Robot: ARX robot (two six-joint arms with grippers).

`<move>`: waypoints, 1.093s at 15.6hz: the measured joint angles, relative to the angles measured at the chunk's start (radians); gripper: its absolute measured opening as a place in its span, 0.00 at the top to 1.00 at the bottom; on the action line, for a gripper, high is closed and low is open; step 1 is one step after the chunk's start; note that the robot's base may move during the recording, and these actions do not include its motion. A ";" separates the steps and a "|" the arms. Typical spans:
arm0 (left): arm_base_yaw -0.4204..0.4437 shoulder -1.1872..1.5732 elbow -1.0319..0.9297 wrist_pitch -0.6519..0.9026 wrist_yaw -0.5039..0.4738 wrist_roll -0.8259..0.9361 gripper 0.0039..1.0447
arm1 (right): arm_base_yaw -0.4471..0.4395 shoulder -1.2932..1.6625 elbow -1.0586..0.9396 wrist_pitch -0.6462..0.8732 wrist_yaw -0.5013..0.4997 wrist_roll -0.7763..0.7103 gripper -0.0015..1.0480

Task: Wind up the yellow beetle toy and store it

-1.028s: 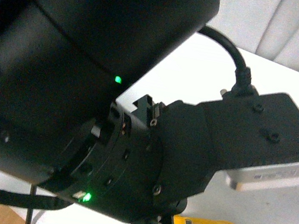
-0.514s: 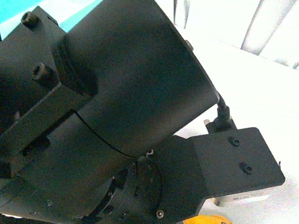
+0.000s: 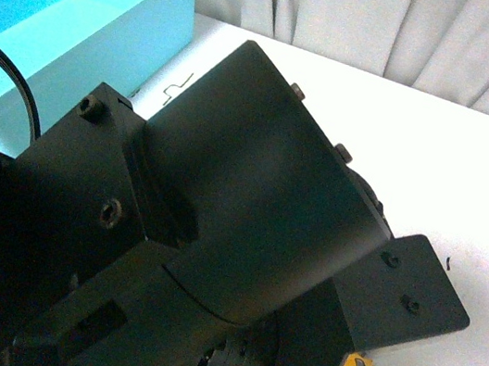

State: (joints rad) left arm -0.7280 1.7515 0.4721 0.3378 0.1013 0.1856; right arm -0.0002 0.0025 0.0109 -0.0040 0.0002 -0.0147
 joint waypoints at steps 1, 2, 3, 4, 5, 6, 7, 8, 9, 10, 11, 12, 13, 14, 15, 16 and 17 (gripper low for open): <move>-0.013 0.005 0.000 0.001 -0.008 0.000 0.06 | 0.000 0.000 0.000 0.000 0.000 0.000 0.06; -0.021 0.011 -0.002 0.000 -0.016 0.001 0.06 | 0.000 0.000 0.000 0.000 0.000 0.000 0.06; -0.029 0.015 -0.003 0.000 -0.017 0.001 0.06 | 0.000 0.000 0.000 0.000 0.000 0.000 0.06; -0.035 0.016 -0.003 -0.004 -0.021 0.001 0.06 | 0.000 0.000 0.000 0.000 0.000 0.000 0.06; -0.037 0.016 -0.003 -0.005 -0.026 0.003 0.08 | 0.000 0.000 0.000 0.000 0.000 0.000 0.06; -0.042 0.016 -0.003 -0.014 -0.031 0.003 0.16 | 0.000 0.000 0.000 0.000 0.000 0.000 0.06; -0.042 0.016 -0.003 -0.023 -0.035 0.004 0.25 | 0.000 0.000 0.000 0.000 0.000 0.000 0.06; -0.042 0.014 -0.003 -0.027 -0.040 0.004 0.35 | 0.000 0.000 0.000 0.000 0.000 0.000 0.06; -0.042 0.012 -0.003 -0.035 -0.041 0.004 0.44 | 0.000 0.000 0.000 0.000 0.000 0.000 0.06; -0.040 0.002 -0.003 -0.045 -0.045 0.003 0.54 | 0.000 0.000 0.000 0.000 0.000 0.000 0.06; -0.035 -0.008 -0.003 -0.054 -0.048 0.003 0.60 | 0.000 0.000 0.000 0.000 0.000 0.000 0.06; -0.027 -0.022 -0.003 -0.066 -0.049 0.003 0.61 | 0.000 0.000 0.000 0.000 0.000 0.000 0.06; -0.014 -0.051 -0.002 -0.084 -0.049 0.004 0.62 | 0.000 0.000 0.000 0.000 0.000 0.000 0.06; 0.002 -0.084 0.000 -0.105 -0.042 0.003 0.62 | 0.000 0.000 0.000 0.000 0.000 0.000 0.06; 0.023 -0.124 0.007 -0.131 -0.031 0.004 0.62 | 0.000 0.000 0.000 0.000 0.000 0.000 0.06; 0.050 -0.168 0.015 -0.161 -0.020 0.005 0.62 | 0.000 0.000 0.000 0.000 0.000 0.000 0.06; 0.082 -0.214 0.026 -0.191 -0.008 0.006 0.62 | 0.000 0.000 0.000 0.000 0.000 0.000 0.06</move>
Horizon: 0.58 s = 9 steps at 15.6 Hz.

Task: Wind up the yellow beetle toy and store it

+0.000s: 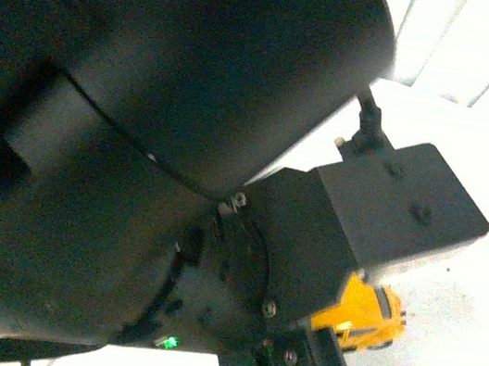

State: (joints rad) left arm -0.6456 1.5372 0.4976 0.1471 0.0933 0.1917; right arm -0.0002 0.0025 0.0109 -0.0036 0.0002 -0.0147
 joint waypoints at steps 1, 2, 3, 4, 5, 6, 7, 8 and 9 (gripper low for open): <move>0.040 -0.045 0.012 -0.032 0.013 0.005 0.62 | 0.000 0.000 0.000 0.000 0.000 0.000 0.06; 0.084 -0.087 0.025 -0.066 0.024 0.018 0.62 | 0.000 0.000 0.000 0.000 0.000 0.000 0.06; 0.131 -0.122 0.036 -0.097 0.033 0.028 0.62 | 0.000 0.000 0.000 0.000 0.000 0.000 0.06; 0.181 -0.152 0.046 -0.126 0.045 0.045 0.62 | 0.000 0.000 0.000 0.000 0.000 0.000 0.06; 0.245 -0.179 0.052 -0.153 0.058 0.060 0.62 | 0.000 0.000 0.000 0.000 0.000 0.000 0.06; 0.301 -0.194 0.060 -0.177 0.071 0.077 0.62 | 0.000 0.000 0.000 0.000 0.000 0.000 0.06; 0.358 -0.204 0.069 -0.190 0.081 0.089 0.62 | 0.000 0.000 0.000 0.000 0.000 0.000 0.06; 0.429 -0.212 0.087 -0.206 0.098 0.106 0.62 | 0.000 0.000 0.000 0.000 0.000 0.000 0.06; 0.500 -0.216 0.113 -0.223 0.117 0.123 0.62 | 0.000 0.000 0.000 0.000 0.000 0.000 0.06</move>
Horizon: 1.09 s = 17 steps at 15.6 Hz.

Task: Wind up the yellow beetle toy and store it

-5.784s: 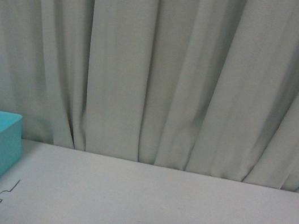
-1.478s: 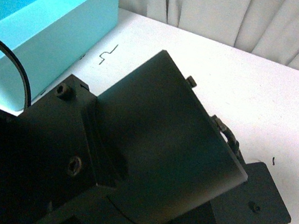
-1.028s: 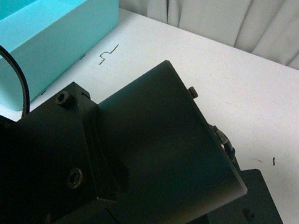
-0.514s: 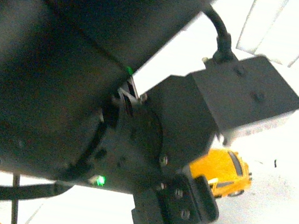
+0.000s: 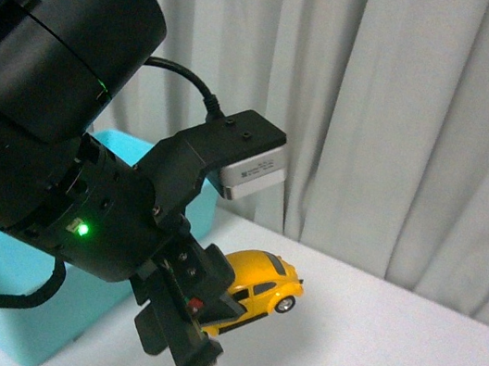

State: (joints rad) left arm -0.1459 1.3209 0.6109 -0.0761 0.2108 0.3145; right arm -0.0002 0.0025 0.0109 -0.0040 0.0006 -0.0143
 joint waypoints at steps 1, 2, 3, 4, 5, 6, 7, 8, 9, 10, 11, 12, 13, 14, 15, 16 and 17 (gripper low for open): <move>0.059 0.000 0.025 -0.008 0.011 0.010 0.62 | 0.000 0.000 0.000 0.000 0.000 0.000 0.06; 0.130 0.000 0.057 -0.019 0.026 0.023 0.62 | 0.000 0.000 0.000 0.000 0.000 0.000 0.06; 0.198 0.007 0.095 -0.032 0.035 0.032 0.62 | 0.000 0.000 0.000 0.000 0.000 0.000 0.06; 0.264 0.026 0.136 -0.041 0.037 0.036 0.62 | 0.000 0.000 0.000 0.000 0.000 0.000 0.06; 0.334 0.059 0.185 -0.055 0.030 0.043 0.62 | 0.000 0.000 0.000 0.000 0.000 0.000 0.06; 0.392 0.091 0.220 -0.063 0.011 0.053 0.62 | 0.000 0.000 0.000 0.000 0.000 0.000 0.06; 0.434 0.117 0.244 -0.065 -0.002 0.055 0.62 | 0.000 0.000 0.000 0.000 0.000 0.000 0.06; 0.465 0.140 0.261 -0.061 -0.023 0.063 0.62 | 0.000 0.000 0.000 0.000 0.000 0.000 0.06; 0.486 0.161 0.272 -0.059 -0.032 0.072 0.63 | 0.000 0.000 0.000 0.000 0.000 0.000 0.06; 0.498 0.184 0.276 -0.051 -0.043 0.085 0.63 | 0.000 0.000 0.000 0.000 0.000 0.000 0.06; 0.506 0.218 0.279 -0.037 -0.058 0.089 0.63 | 0.000 0.000 0.000 0.000 0.000 0.000 0.06; 0.510 0.250 0.282 -0.018 -0.066 0.089 0.63 | 0.000 0.000 0.000 0.000 0.000 0.000 0.06; 0.510 0.278 0.284 0.008 -0.091 0.092 0.63 | 0.000 0.000 0.000 0.000 0.000 0.000 0.06; 0.509 0.305 0.292 0.018 -0.101 0.093 0.63 | 0.000 0.000 0.000 0.000 0.000 0.000 0.06; 0.507 0.331 0.300 0.034 -0.121 0.093 0.63 | 0.000 0.000 0.000 0.000 0.000 0.000 0.06; 0.508 0.360 0.317 0.041 -0.127 0.092 0.63 | 0.000 0.000 0.000 0.000 0.000 0.000 0.06; 0.509 0.394 0.336 0.052 -0.145 0.086 0.63 | 0.000 0.000 0.000 0.000 0.000 0.000 0.06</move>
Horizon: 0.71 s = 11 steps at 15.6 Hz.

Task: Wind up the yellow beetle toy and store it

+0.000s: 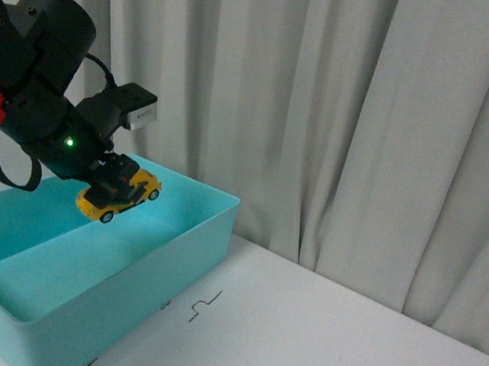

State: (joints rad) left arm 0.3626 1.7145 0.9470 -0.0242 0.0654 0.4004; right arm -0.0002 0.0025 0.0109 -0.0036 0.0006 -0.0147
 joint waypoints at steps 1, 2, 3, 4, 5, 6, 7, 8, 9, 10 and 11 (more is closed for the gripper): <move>0.002 0.033 0.017 0.006 -0.007 -0.006 0.63 | 0.000 0.000 0.000 0.000 0.000 0.000 0.06; 0.003 0.063 0.026 0.022 -0.018 -0.010 0.63 | 0.000 0.000 0.000 0.000 0.000 0.000 0.06; 0.007 0.087 0.034 0.028 -0.026 -0.017 0.63 | 0.000 0.000 0.000 0.000 0.000 0.000 0.06; 0.010 0.112 0.039 0.053 -0.039 -0.024 0.63 | 0.000 0.000 0.000 0.000 0.000 0.000 0.06; 0.015 0.135 0.043 0.075 -0.045 -0.029 0.63 | 0.000 0.000 0.000 0.000 0.000 0.000 0.06; 0.018 0.151 0.048 0.080 -0.051 -0.035 0.63 | 0.000 0.000 0.000 0.000 0.000 0.000 0.06; 0.020 0.168 0.049 0.099 -0.051 -0.043 0.63 | 0.000 0.000 0.000 0.000 0.000 0.000 0.06; 0.020 0.179 0.049 0.109 -0.051 -0.054 0.63 | 0.000 0.000 0.000 0.000 0.000 0.000 0.06; 0.020 0.191 0.049 0.118 -0.051 -0.060 0.63 | 0.000 0.000 0.000 0.000 0.000 0.000 0.06; 0.026 0.219 0.048 0.126 -0.047 -0.067 0.63 | 0.000 0.000 0.000 0.000 0.000 0.000 0.06; 0.027 0.230 0.034 0.124 -0.026 -0.089 0.61 | 0.000 0.000 0.000 0.000 0.000 0.000 0.06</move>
State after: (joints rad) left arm 0.3901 1.9442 0.9813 0.1001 0.0391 0.3115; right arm -0.0002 0.0025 0.0109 -0.0040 0.0002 -0.0147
